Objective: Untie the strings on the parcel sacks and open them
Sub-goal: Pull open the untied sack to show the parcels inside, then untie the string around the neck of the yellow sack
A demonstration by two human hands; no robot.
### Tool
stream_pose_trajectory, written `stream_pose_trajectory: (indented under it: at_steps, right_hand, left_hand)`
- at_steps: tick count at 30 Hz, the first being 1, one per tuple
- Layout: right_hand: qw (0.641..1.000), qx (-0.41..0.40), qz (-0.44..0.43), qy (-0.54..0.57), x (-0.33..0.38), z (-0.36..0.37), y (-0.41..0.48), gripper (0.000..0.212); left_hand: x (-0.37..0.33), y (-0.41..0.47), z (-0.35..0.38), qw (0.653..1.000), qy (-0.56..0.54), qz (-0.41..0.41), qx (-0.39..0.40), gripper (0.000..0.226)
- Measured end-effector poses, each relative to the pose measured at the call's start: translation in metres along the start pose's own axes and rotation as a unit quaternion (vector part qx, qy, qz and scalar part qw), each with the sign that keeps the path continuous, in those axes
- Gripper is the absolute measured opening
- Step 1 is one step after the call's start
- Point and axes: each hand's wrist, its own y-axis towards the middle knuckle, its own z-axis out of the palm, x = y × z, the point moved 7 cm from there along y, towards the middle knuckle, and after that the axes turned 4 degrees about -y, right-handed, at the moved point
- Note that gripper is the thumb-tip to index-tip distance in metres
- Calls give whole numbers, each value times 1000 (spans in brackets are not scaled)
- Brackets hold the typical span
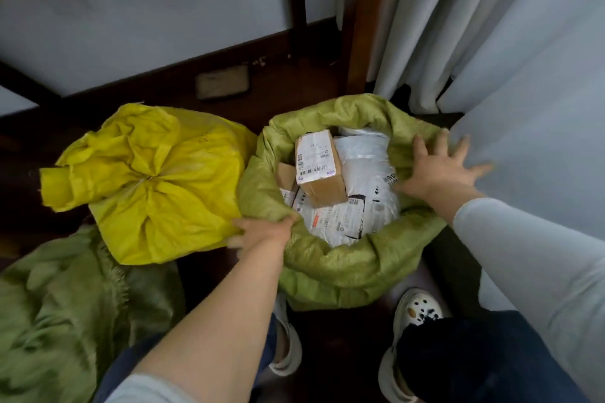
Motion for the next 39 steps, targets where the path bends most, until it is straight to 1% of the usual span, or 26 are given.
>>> stream_pose_trajectory:
  at_steps: [1, 2, 3, 4, 5, 6, 7, 8, 9, 11, 12, 13, 15, 16, 17, 18, 20, 25, 27, 29, 32, 34, 35, 39]
  right_hand:
    - [997, 50, 31, 60, -6, 10, -3, 98]
    - [985, 85, 49, 139, -9, 18, -4, 95]
    - [968, 95, 50, 227, -9, 22, -4, 88]
    - [944, 76, 43, 318, -8, 23, -3, 80]
    - [916, 41, 42, 397, -10, 20, -3, 72]
    - [892, 13, 46, 449, -14, 18, -4, 69]
    - [885, 6, 46, 464, -16, 17, -3, 68]
    - [893, 21, 40, 447, -15, 18, -4, 67]
    - [912, 45, 31, 407, -13, 20, -4, 66]
    - [946, 70, 29, 314, -13, 19, -8, 68]
    - [956, 56, 31, 286, -11, 11, -12, 67]
    - [963, 19, 26, 269, -8, -2, -17, 65]
    - [970, -85, -13, 228, 8, -33, -31, 61]
    - [970, -123, -39, 207, 20, -48, -39, 60]
    - [969, -141, -65, 193, 34, -58, -46, 59]
    - [967, -141, -90, 191, 49, -66, -53, 58]
    - [960, -124, -136, 211, 81, -75, -68, 53]
    - [940, -75, -253, 217, 166, -78, -117, 44]
    - [934, -54, -288, 205, 194, -75, -139, 39]
    - [925, -31, -319, 205, 215, -72, -158, 40]
    - [911, -6, -356, 207, 236, -67, -180, 38]
    - [904, 7, -369, 216, 243, -65, -187, 37]
    - [900, 14, -374, 221, 246, -65, -188, 37]
    - [896, 32, -373, 238, 244, -65, -185, 37]
  left_hand:
    - [16, 4, 8, 992, -110, -50, 25, 127]
    - [30, 12, 19, 974, -207, -78, 48, 117]
    - [41, 21, 30, 953, -277, -98, 72, 103]
    - [47, 25, 39, 936, -322, -112, 92, 88]
    - [49, 21, 42, 918, -359, -129, 110, 81]
    - [41, 1, 36, 906, -382, -133, 126, 86]
    - [39, -4, 36, 897, -396, -140, 141, 99]
    - [37, -9, 34, 891, -406, -142, 145, 110]
    - [34, -9, 31, 887, -414, -141, 150, 113]
    - [26, -18, 19, 892, -411, -129, 135, 108]
    - [23, -21, 14, 896, -407, -121, 131, 103]
    - [17, -26, 8, 896, -409, -107, 134, 99]
    - [9, -28, -4, 893, -424, -80, 127, 96]
    - [7, -30, -14, 895, -427, -69, 113, 91]
    - [5, -29, -24, 896, -430, -54, 99, 82]
    - [5, -31, -38, 898, -431, -38, 82, 73]
    - [8, -31, -61, 901, -430, -26, 60, 63]
    - [29, -22, -116, 888, -458, -12, 45, 53]
    - [41, -18, -134, 879, -474, -11, 45, 38]
    - [52, -18, -149, 869, -493, -17, 46, 19]
    - [66, -21, -159, 856, -513, -24, 53, 15]
    - [71, -28, -162, 855, -516, -26, 52, 20]
    - [72, -30, -162, 856, -514, -25, 48, 20]
    - [68, -32, -164, 868, -494, -24, 42, 10]
